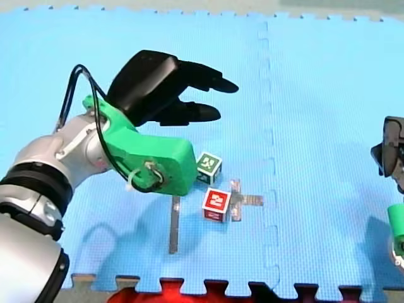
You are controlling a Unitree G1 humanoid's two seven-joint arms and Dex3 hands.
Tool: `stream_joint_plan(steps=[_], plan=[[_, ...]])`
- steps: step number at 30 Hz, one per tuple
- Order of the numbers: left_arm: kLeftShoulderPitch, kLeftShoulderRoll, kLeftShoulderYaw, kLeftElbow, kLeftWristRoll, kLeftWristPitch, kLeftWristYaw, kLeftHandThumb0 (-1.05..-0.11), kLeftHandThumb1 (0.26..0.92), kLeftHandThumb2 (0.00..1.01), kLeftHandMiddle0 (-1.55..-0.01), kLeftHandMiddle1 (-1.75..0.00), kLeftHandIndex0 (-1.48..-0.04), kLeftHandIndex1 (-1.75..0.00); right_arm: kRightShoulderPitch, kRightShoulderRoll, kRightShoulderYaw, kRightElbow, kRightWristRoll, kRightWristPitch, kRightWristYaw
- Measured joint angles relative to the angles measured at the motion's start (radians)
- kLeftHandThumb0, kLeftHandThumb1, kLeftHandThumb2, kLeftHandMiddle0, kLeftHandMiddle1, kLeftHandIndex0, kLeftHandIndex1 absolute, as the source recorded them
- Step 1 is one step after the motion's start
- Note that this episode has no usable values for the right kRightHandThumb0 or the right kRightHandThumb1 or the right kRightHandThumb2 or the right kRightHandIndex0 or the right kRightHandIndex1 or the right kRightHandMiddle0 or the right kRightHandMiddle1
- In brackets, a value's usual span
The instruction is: Stack cube left
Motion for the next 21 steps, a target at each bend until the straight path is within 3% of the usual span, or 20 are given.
stream_joint_plan(steps=[8,21], plan=[[0.018,-0.017,-0.017,0.014,0.001,0.057,-0.054,-0.839,0.697,0.00,-0.90,-1.75,-0.53,0.00,0.000,-0.004,-0.005,-0.005,0.010,-0.001,0.014],[0.028,-0.033,-0.038,0.031,0.011,0.116,-0.096,-0.917,0.717,0.01,-0.88,-1.75,-0.49,0.00,0.004,-0.006,-0.008,-0.018,0.018,-0.001,0.024]])
